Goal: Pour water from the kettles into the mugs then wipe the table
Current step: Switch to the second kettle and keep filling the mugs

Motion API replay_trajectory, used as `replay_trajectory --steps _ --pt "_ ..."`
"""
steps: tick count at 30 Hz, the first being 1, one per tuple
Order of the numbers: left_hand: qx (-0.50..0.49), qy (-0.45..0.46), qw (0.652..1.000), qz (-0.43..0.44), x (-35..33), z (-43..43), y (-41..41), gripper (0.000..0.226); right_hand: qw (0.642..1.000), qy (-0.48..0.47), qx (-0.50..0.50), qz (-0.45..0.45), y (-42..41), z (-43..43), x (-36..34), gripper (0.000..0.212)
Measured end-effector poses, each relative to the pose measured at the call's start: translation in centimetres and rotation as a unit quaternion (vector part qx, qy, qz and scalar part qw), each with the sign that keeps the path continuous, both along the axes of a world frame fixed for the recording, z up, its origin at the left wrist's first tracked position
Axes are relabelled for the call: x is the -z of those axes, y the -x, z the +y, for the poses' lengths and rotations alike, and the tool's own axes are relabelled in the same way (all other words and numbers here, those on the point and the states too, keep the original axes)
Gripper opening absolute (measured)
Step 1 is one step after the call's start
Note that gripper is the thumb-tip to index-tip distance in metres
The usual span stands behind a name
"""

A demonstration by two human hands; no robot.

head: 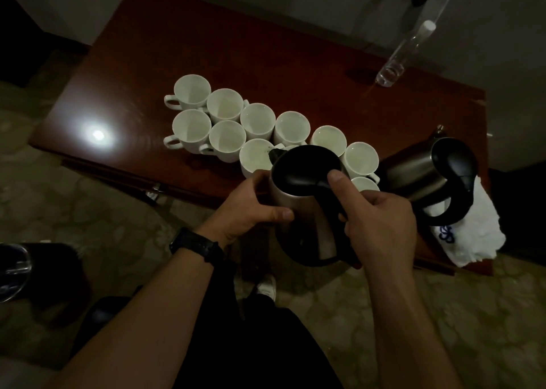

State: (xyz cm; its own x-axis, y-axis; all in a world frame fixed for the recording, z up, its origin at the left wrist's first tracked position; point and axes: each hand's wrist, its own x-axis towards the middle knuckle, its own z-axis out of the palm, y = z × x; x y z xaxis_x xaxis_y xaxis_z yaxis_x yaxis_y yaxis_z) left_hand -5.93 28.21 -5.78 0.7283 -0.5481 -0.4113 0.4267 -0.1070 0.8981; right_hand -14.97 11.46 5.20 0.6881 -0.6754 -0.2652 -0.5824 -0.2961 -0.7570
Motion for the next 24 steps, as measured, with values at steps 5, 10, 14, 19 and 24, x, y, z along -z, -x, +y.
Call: replay_trajectory --steps 5,10,14,19,24 --pt "0.005 0.001 1.000 0.001 0.21 0.13 -0.18 0.093 1.000 0.003 -0.008 -0.001 0.00 0.06 -0.14 0.072" --pt "0.003 0.003 1.000 0.006 0.19 0.04 -0.17 0.086 1.000 0.004 -0.006 0.004 -0.15 0.02 -0.15 0.076" --pt "-0.007 0.009 1.000 -0.002 0.11 -0.16 -0.14 0.086 1.000 0.004 -0.007 0.004 -0.26 0.03 -0.31 0.068" --pt "-0.007 0.007 1.000 -0.003 0.23 -0.16 -0.25 0.106 1.000 0.008 -0.005 0.009 -0.43 -0.08 -0.33 0.069" --pt "-0.003 0.004 1.000 0.004 0.32 -0.25 -0.43 0.105 1.000 0.010 -0.005 0.006 -0.45 -0.12 -0.36 0.064"
